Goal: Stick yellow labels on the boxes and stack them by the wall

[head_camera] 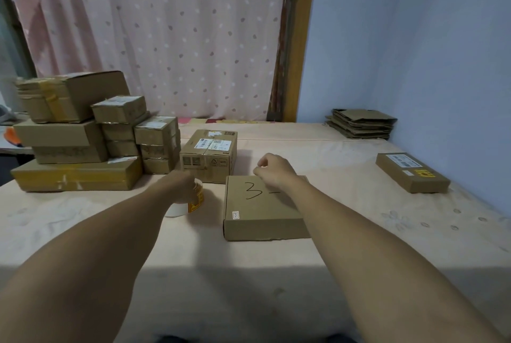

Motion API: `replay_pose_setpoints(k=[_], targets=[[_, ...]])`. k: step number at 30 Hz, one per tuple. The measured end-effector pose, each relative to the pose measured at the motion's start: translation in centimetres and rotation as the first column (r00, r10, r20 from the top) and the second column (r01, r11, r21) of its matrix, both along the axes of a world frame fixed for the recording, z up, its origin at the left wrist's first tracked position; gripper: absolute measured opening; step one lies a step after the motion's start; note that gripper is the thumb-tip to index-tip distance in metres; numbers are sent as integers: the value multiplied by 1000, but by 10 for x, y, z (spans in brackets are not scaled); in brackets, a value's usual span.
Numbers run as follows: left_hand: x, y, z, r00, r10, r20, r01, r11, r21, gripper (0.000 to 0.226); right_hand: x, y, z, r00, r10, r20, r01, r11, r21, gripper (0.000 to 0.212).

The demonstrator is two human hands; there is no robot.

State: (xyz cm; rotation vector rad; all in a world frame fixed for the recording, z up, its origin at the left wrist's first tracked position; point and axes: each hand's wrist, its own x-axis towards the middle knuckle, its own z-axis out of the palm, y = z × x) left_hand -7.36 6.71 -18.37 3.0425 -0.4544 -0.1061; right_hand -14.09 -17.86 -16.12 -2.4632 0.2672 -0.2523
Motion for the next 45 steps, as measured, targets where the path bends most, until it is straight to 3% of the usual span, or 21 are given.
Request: replay_pose_setpoints(k=[4,8,10,12,14,17,19,21,24,26,30,34,38,45], targets=[[2,11,-6,1000,27,9,-26,999,-44,23,4,11,-4,997,75,6,-75,997,33,13],[10,14,-4,995,83,-56,-97,934,-345,20,7,20,-2,991,132,36,-134,990,54,12],[8,8,3,989,78,-125,-136,809,-572,14,8,25,-1,985,163,51,-165,985,45,15],[0,-1,16,986,-3,-165,-127,627,-769,7,10,28,2,978,193,73,-199,976,83,27],[-9,-13,32,982,-93,-166,-107,454,-885,18,8,31,7,968,236,85,-247,955,164,43],[-15,-27,51,974,-161,-159,-95,347,-933,14,8,36,13,957,271,106,-286,940,184,62],[-17,-32,58,962,-216,-167,-93,315,-945,15,8,37,16,962,216,166,-243,957,160,56],[-16,-35,60,936,-295,-192,-100,301,-948,20,5,35,20,961,144,238,-183,972,149,45],[-18,-38,62,894,-402,-200,-75,307,-949,10,-3,28,29,957,106,268,-151,977,153,46],[-18,-42,61,899,-401,-177,-32,344,-939,2,-6,22,32,961,99,258,-150,971,184,48],[-20,-52,60,949,-300,-99,12,349,-937,11,-11,15,34,966,133,224,-177,966,190,55],[-19,-61,59,981,-191,-29,50,395,-917,16,-14,14,38,928,91,361,-55,992,-110,46],[-23,-66,64,982,-191,8,90,423,-902,20,-15,16,48,891,257,374,-61,884,-463,24],[-33,-67,71,982,-187,0,84,441,-893,17,-18,16,51,858,281,429,-5,841,-541,22]])
